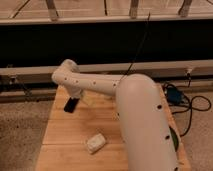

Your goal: Place the eraser on the white sponge

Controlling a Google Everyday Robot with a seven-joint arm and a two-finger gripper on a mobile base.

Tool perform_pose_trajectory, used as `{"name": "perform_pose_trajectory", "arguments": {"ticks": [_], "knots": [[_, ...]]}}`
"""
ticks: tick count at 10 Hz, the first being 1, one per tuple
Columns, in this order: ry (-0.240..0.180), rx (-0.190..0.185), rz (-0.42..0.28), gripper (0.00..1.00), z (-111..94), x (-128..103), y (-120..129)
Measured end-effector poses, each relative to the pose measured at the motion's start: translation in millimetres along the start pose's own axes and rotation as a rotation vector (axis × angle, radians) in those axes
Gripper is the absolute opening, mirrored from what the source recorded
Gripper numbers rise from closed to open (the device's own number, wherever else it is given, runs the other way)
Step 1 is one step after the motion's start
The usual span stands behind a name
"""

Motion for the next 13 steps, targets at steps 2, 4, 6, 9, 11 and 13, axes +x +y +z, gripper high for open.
{"name": "perform_pose_trajectory", "arguments": {"ticks": [2,4,6,9,11,13], "knots": [[-0.009,-0.008,-0.011,0.80,5.5,-3.8,-10.3],[-0.018,-0.012,-0.016,0.80,11.0,-4.3,-14.6],[-0.025,-0.019,-0.028,0.80,18.9,-5.2,-18.9],[-0.039,-0.026,-0.033,0.80,28.4,-4.9,-23.2],[-0.046,-0.031,-0.040,0.80,30.7,-5.3,-25.6],[-0.050,-0.039,-0.050,0.80,34.6,-4.7,-30.4]]}}
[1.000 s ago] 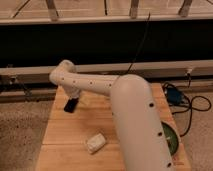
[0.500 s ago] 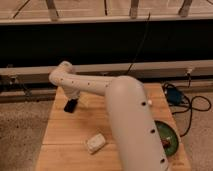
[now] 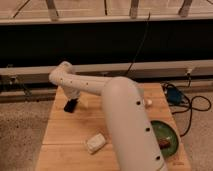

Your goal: Place the eraser on the white sponge

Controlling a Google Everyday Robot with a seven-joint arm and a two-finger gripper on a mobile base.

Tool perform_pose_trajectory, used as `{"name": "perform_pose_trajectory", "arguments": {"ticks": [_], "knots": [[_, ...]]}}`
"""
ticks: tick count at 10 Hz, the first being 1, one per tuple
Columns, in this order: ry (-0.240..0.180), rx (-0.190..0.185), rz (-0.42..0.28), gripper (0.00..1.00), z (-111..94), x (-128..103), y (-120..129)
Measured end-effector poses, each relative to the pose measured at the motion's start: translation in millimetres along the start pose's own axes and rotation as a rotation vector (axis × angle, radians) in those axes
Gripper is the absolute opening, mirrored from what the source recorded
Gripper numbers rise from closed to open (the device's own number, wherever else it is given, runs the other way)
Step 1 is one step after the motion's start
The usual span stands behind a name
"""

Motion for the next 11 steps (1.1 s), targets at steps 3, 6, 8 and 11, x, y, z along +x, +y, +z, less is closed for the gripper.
{"name": "perform_pose_trajectory", "arguments": {"ticks": [3,6,8,11], "knots": [[-0.010,-0.009,-0.007,0.80,4.9,-0.1,-3.7],[-0.016,-0.015,-0.015,0.80,9.9,-3.0,-10.1],[-0.020,-0.018,-0.015,0.80,13.5,-3.2,-11.3],[-0.029,-0.023,-0.017,0.80,20.0,-4.9,-12.5]]}}
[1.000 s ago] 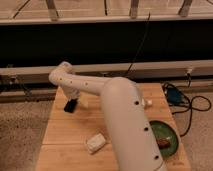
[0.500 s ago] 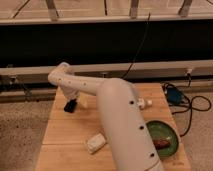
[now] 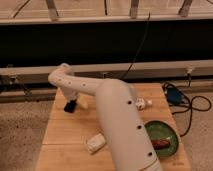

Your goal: Place the eraser on the white sponge

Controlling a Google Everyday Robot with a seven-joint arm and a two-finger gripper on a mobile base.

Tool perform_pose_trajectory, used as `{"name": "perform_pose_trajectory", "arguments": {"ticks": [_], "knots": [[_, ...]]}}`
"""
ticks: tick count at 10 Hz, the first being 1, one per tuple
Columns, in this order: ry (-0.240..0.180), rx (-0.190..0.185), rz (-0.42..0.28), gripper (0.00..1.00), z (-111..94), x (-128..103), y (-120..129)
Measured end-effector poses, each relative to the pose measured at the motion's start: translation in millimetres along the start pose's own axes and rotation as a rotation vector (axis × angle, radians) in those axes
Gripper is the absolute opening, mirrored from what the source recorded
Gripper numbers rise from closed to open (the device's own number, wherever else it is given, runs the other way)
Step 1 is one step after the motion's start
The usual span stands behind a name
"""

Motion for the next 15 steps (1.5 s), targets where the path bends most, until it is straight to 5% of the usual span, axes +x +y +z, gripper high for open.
{"name": "perform_pose_trajectory", "arguments": {"ticks": [15], "knots": [[-0.021,0.003,-0.002,0.80,15.7,-4.4,-8.3]]}}
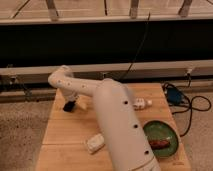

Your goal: Place the eraser on the white sponge

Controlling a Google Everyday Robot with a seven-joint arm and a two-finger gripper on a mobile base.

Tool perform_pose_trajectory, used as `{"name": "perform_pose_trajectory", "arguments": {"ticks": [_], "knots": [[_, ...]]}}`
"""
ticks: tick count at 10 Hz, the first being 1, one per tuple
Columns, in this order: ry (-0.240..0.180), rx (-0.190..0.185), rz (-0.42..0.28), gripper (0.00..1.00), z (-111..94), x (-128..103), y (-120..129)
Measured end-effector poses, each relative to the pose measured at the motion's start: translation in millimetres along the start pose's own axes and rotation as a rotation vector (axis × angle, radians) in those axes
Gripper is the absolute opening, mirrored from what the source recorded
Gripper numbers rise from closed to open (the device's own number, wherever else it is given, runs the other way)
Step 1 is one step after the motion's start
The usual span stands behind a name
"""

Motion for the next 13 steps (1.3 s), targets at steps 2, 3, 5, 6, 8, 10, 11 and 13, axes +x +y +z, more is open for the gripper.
{"name": "perform_pose_trajectory", "arguments": {"ticks": [2,3,5,6,8,10,11,13], "knots": [[-0.001,0.001,-0.003,0.80,2.3,-1.4,-1.5],[-0.002,0.002,-0.004,0.80,3.0,-1.6,-2.2],[-0.006,0.003,-0.007,0.80,5.1,-2.8,-3.2],[-0.008,0.001,-0.007,0.80,6.9,-3.0,-2.9],[-0.008,0.002,-0.009,0.80,8.4,-3.4,-3.9],[-0.010,0.003,-0.011,0.80,10.4,-4.6,-4.8],[-0.011,0.004,-0.011,0.80,11.0,-4.8,-4.9],[-0.013,0.004,-0.009,0.80,12.8,-4.7,-3.8]]}}
